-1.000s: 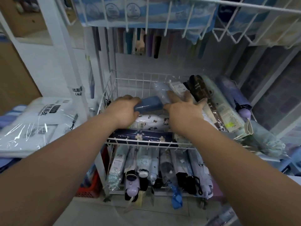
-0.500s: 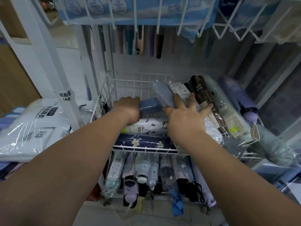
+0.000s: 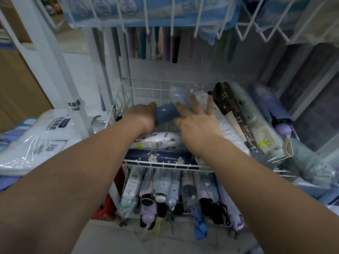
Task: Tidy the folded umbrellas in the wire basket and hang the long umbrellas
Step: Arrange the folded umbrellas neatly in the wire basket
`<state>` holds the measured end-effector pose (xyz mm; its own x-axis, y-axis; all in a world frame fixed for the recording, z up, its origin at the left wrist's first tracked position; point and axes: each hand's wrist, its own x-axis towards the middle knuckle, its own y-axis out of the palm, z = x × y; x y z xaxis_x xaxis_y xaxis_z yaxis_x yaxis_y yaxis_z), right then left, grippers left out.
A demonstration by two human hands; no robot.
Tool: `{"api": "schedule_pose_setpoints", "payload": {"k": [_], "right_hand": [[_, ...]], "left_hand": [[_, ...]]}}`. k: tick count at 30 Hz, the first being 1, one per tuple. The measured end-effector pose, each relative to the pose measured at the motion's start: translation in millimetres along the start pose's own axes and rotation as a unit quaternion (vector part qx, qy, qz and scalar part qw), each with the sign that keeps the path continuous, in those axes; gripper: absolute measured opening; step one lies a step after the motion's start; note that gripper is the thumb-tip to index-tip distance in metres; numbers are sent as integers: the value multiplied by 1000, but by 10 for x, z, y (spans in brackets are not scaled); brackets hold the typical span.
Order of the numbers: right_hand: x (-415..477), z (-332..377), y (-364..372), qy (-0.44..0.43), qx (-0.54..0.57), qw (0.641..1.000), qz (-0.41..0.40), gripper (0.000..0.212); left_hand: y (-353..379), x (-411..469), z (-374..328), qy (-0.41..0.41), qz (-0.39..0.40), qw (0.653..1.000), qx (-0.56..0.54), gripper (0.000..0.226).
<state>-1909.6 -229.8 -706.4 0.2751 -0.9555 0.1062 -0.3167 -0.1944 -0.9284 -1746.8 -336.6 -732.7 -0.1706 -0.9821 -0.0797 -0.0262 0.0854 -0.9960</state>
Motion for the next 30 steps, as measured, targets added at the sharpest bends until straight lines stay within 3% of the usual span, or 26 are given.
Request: {"api": "schedule_pose_setpoints", "payload": {"k": [2,4,6,8,10,14,18,23,25,27,30], "right_hand": [[33,-22,46,-51,-10,998,31,42],[52,-60,73,-41,31,998,41,44],[42,-88,100,-5,73,997,29,56],[25,-99,122,56,76,995,19,79],[20,-76,119,124,61,990,25,87],[23,21,92,150,37,988,1,79],[-43,60,13,135,27,989,-48,67],[-142,-136,-131,144,149,974,-93,59],[-207,-308,-198,149,198,963,-105,60],[-301,-536,-259,172,225,949,-136,63],[-451,-927,-261,231,224,933,-159,71]], "left_hand": [[-31,-97,35,12,-8,1000,11,65],[-24,-289,77,40,-66,997,27,73],[4,-531,93,96,-131,987,3,72],[36,-695,96,150,-113,981,-45,69],[86,-734,69,171,-87,977,-95,65],[99,-713,-134,152,-59,951,-261,61],[88,-723,-408,145,-25,932,-332,59],[89,-772,-637,131,-38,870,-473,70],[77,-786,-754,119,-46,846,-518,65],[50,-800,-894,115,-45,839,-530,57],[13,-807,-1113,90,-16,857,-507,59]]}}
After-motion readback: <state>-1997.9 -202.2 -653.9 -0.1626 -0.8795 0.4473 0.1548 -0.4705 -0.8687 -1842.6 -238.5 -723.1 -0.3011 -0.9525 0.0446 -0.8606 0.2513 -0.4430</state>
